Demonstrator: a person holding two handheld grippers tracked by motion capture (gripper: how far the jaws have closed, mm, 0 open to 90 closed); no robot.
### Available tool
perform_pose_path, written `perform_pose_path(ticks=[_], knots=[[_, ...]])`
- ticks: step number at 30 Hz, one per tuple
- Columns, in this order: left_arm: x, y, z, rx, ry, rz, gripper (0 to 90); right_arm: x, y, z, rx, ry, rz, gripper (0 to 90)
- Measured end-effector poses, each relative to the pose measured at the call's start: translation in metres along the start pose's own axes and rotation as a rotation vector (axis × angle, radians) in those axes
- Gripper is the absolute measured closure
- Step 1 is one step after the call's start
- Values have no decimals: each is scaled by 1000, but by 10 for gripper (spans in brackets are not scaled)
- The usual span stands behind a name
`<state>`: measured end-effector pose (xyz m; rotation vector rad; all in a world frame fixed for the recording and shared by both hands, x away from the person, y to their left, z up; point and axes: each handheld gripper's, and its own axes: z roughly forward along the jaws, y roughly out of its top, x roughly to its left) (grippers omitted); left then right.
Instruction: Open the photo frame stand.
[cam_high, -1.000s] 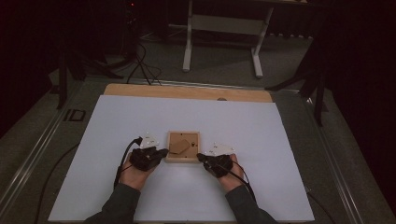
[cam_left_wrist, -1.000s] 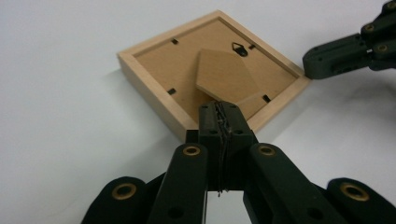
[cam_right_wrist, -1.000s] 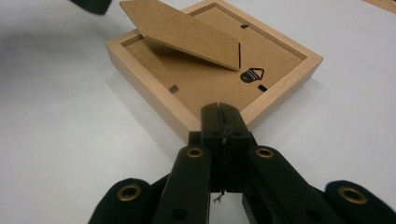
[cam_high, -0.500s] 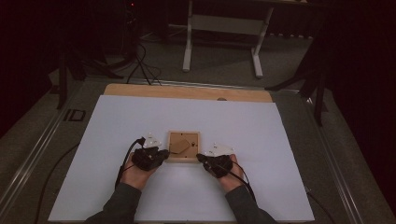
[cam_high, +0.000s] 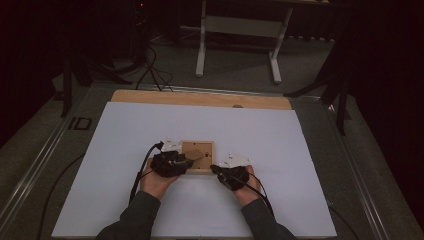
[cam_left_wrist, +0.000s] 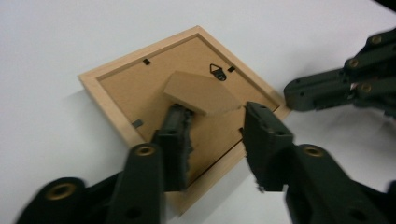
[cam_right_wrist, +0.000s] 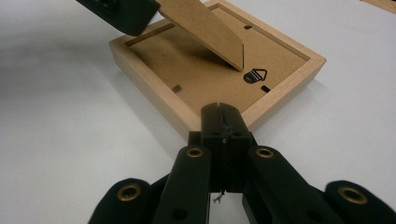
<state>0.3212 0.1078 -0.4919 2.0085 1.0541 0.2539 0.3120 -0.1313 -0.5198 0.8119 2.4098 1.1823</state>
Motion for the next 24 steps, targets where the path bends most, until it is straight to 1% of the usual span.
perform_pose_path(ticks=[3,6,9,11,12,14,15,18,24], knots=[[2,3,4,-1,-16,-53,558,0,0,0,0,0,0,898],[4,4,8,8,-20,-78,537,0,0,0,-1,-1,-3,897],[5,7,12,17,-19,-91,529,0,0,0,-2,-1,-2,898],[6,8,13,21,-18,-92,529,0,0,0,-2,-1,-2,898],[7,10,15,26,-18,-104,528,0,0,0,-2,-1,-4,897],[9,11,18,30,-24,-116,525,0,0,0,-2,0,-2,898],[9,11,18,30,-24,-116,523,0,0,0,-2,0,-2,898],[10,12,22,38,-37,-138,511,0,0,0,-2,-1,-4,898],[11,14,27,49,-42,-156,504,0,0,0,0,0,-3,897]])
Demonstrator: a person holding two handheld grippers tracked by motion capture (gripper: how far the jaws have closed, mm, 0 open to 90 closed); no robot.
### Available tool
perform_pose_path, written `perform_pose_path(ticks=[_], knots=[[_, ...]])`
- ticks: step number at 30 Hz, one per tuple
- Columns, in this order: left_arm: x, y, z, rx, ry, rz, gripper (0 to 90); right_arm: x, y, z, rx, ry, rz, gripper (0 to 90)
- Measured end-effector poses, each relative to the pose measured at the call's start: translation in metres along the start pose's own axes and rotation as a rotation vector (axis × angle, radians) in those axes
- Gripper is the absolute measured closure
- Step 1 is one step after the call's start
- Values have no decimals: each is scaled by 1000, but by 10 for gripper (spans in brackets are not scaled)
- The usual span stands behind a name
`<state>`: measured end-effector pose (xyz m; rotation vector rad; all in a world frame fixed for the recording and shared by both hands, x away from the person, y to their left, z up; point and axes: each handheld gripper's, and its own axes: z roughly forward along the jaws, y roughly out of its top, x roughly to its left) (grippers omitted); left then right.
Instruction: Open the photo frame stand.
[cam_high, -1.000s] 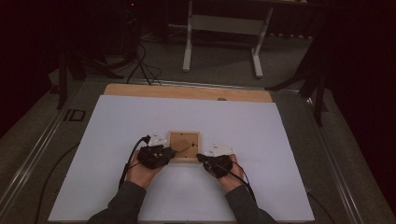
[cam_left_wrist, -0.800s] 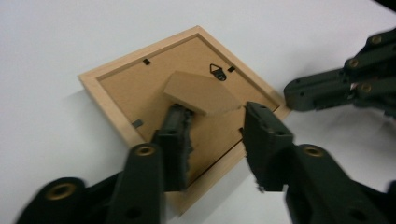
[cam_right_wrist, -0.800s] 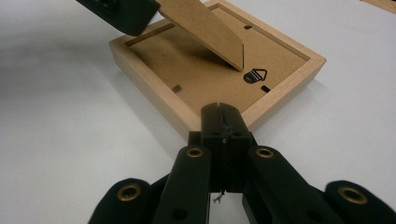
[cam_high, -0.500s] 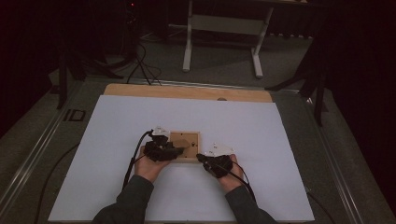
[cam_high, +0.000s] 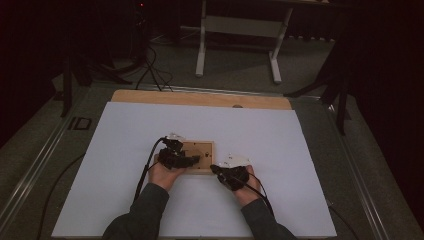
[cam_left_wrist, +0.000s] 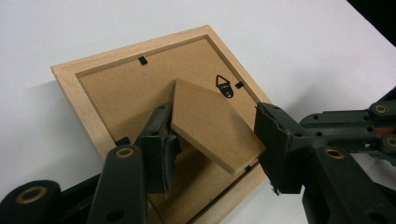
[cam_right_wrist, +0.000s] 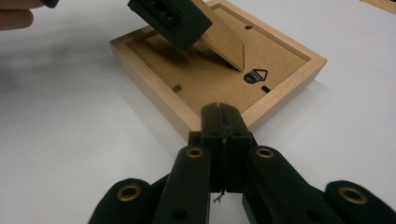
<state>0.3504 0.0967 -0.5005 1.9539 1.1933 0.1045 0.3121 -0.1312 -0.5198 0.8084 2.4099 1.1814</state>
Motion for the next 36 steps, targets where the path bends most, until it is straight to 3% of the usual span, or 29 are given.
perform_pose_path(ticks=[13,26,36], knots=[[4,5,4,-3,-26,-47,485,0,0,0,0,0,-3,897],[5,8,5,23,-16,-59,506,0,0,0,1,-2,-5,896],[2,7,5,41,20,-44,547,0,0,0,1,-2,-7,895]])
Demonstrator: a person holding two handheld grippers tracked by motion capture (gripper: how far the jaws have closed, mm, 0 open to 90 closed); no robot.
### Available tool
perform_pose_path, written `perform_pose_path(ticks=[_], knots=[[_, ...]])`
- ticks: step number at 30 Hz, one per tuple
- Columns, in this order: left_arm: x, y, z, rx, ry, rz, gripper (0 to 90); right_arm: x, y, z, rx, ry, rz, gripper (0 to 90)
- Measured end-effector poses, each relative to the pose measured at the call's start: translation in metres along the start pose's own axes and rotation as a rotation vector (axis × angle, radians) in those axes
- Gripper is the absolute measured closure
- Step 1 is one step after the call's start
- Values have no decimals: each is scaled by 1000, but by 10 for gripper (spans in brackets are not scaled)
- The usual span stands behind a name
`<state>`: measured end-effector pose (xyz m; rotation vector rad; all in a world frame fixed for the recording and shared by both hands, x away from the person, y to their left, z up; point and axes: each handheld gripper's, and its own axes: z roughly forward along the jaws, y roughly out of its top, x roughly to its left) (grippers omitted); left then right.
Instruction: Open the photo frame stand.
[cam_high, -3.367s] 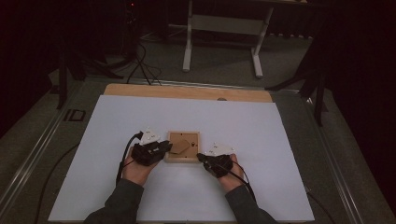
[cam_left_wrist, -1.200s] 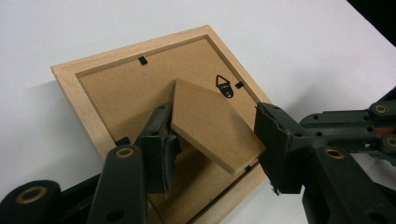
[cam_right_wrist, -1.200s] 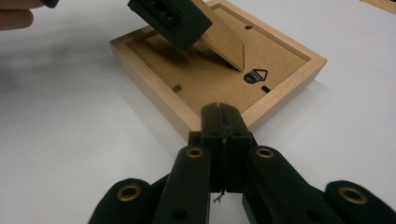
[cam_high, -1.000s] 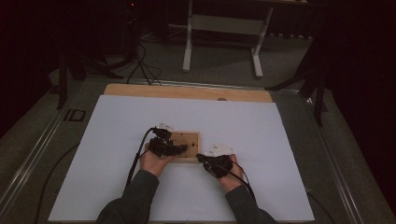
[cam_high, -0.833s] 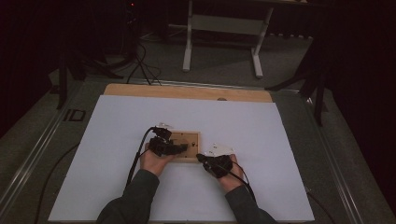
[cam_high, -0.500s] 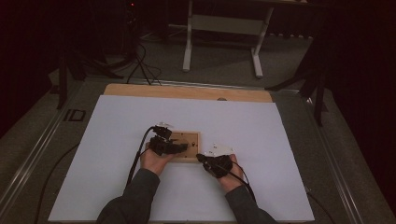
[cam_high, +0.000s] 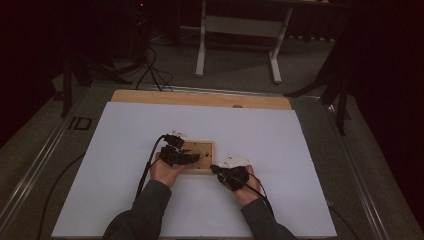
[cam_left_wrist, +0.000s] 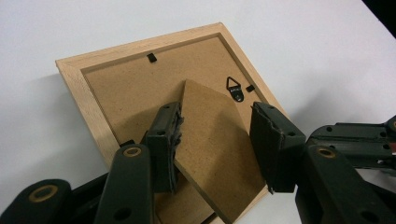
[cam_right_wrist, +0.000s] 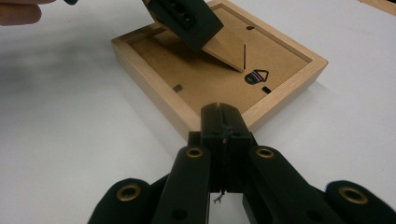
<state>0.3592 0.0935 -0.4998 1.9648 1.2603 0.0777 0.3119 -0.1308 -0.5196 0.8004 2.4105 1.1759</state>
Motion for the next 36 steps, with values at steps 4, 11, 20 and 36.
perform_pose_path(ticks=[4,11,20,36], knots=[[-2,0,-1,-1,13,20,548,0,0,0,1,1,0,891],[-8,-2,-3,-16,39,72,548,-2,1,-1,12,5,0,828],[-22,-8,-9,-58,87,190,548,-6,6,-5,-4,3,18,751],[-34,-34,-21,-165,140,328,547,-28,19,-16,-65,-6,116,669]])
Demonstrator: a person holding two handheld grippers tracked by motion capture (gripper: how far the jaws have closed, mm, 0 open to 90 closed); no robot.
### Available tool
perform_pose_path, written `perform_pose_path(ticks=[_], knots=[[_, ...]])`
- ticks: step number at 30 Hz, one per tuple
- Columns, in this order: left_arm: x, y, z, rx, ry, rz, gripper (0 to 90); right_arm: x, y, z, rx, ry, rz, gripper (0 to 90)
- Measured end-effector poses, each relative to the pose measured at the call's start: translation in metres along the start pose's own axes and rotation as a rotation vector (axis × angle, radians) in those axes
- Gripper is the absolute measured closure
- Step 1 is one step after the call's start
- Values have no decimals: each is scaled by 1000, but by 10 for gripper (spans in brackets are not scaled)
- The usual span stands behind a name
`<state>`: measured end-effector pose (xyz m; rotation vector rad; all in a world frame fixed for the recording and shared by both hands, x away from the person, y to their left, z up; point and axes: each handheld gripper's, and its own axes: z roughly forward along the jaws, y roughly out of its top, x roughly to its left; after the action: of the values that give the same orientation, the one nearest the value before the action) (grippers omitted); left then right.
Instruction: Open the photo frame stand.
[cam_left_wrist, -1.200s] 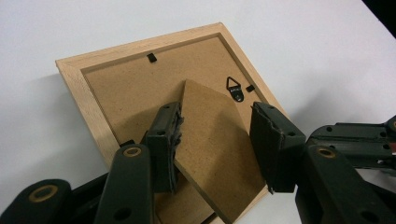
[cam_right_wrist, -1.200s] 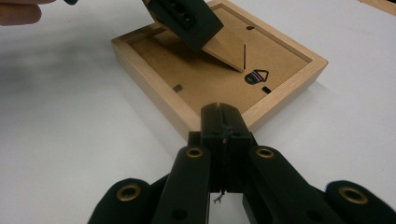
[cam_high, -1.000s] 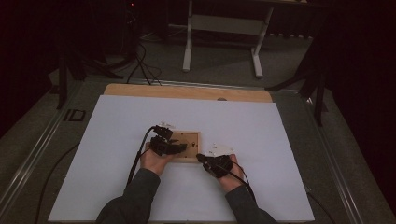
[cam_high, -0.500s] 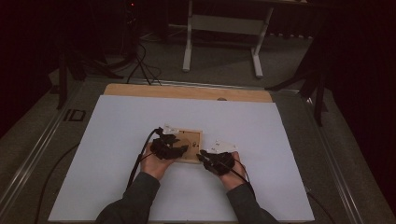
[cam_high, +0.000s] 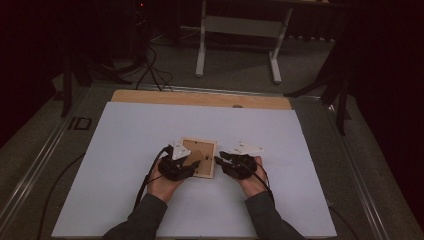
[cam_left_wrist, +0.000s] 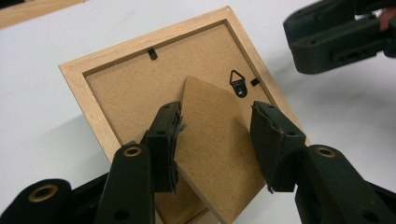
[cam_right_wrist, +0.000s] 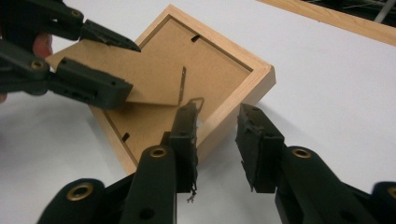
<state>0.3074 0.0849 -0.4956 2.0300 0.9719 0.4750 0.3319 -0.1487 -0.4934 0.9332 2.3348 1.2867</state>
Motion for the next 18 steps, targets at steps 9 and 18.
perform_pose_path(ticks=[9,18], knots=[[-6,-7,-4,-33,24,42,547,2,6,2,0,12,5,585],[-12,-16,-11,-66,43,105,546,1,10,4,-10,30,31,532]])
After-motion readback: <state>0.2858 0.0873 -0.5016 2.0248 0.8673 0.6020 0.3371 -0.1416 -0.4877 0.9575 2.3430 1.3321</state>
